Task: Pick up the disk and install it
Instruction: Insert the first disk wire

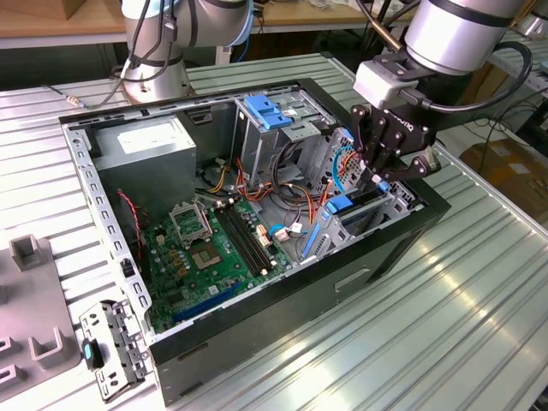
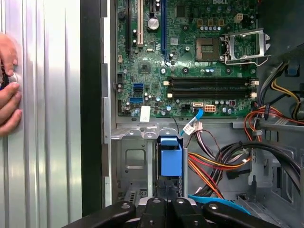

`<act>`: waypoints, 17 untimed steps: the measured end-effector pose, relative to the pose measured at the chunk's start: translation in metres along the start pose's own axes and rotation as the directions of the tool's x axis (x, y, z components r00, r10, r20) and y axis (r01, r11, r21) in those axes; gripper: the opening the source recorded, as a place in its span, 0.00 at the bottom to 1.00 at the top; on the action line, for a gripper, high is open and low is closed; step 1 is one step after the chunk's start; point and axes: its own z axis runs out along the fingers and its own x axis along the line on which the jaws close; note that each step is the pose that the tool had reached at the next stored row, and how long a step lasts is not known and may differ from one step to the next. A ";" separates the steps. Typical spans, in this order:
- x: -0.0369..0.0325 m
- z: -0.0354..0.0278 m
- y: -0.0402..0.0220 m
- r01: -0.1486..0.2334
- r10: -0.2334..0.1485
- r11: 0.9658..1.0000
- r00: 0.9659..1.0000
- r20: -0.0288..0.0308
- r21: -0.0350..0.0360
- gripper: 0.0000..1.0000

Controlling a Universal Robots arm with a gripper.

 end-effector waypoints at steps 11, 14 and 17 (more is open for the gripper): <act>-0.0012 -0.0027 -0.0077 0.097 -0.097 0.995 0.995 0.000 0.002 0.11; -0.0031 -0.0027 -0.0151 0.097 -0.097 0.995 0.995 0.000 0.002 0.11; -0.0057 -0.0028 -0.0231 0.098 -0.098 0.995 0.995 0.000 0.001 0.11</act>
